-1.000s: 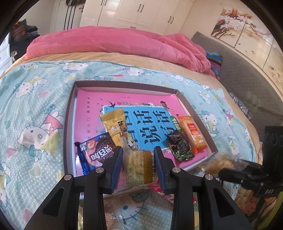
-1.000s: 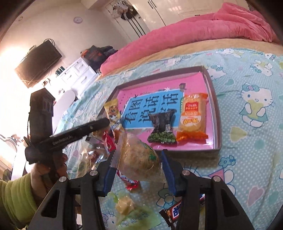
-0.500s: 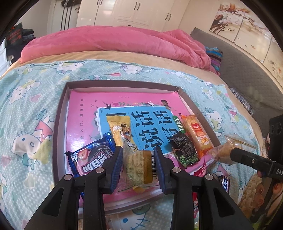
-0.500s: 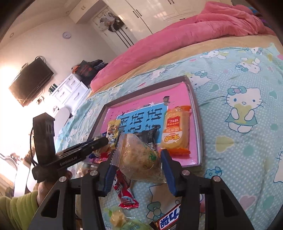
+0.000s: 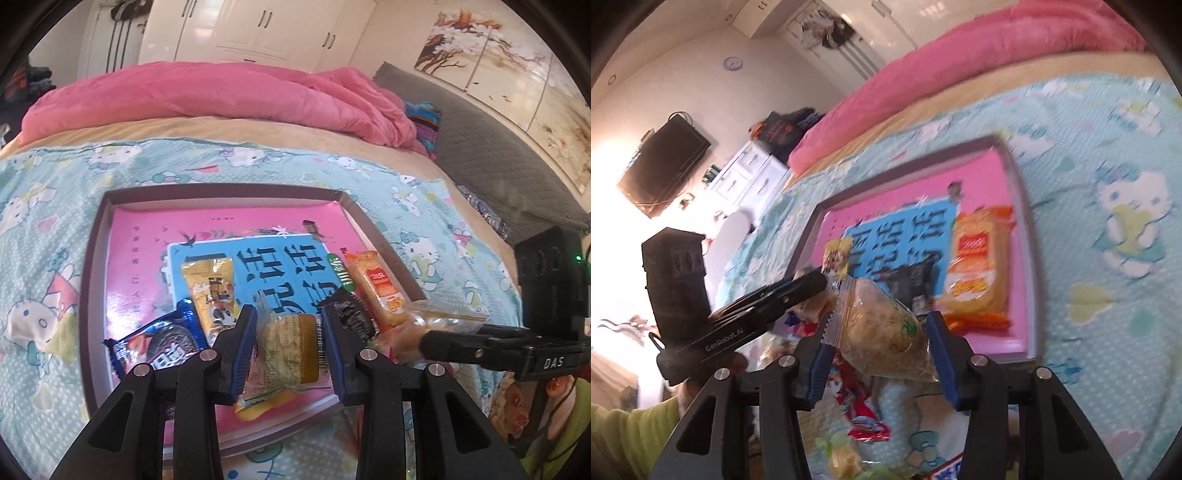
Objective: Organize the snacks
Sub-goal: 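Lower the bread bag into the tray and open the right tool while the left tool holds the cake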
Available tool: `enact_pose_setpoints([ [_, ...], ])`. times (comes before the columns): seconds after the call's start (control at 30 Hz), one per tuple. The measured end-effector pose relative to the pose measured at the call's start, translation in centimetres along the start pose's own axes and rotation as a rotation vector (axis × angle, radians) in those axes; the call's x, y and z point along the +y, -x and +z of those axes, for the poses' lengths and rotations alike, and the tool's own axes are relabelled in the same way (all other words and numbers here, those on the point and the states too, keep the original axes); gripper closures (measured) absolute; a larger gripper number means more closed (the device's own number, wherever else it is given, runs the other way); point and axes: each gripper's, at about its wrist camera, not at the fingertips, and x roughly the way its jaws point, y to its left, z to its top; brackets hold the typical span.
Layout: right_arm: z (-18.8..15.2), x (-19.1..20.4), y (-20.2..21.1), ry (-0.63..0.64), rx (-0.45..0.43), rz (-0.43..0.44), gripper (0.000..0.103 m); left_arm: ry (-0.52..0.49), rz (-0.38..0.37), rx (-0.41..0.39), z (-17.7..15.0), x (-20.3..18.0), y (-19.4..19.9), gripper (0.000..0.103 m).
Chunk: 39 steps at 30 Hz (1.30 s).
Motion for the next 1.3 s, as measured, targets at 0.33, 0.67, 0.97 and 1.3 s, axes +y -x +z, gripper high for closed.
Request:
enact_pose_setpoints([
  [0.33, 0.7, 0.5, -2.2, 0.044, 0.043, -0.005, 0.054, 0.0, 0.007, 0.02, -0.1, 0.1, -1.0, 0.066],
  [0.67, 0.4, -1.0, -1.4, 0.026, -0.002, -0.099, 0.053, 0.006, 0.034, 0.023, -0.2, 0.4, -1.1, 0.066],
  [0.97, -0.4, -0.5, -0.9, 0.08, -0.017, -0.17, 0.053, 0.009, 0.043, 0.027, -0.3, 0.4, -0.9, 0.066],
  [1.3, -0.3, -1.0, 0.0, 0.063, -0.039, -0.193, 0.053, 0.004, 0.051, 0.028, -0.4, 0.4, -0.8, 0.066],
])
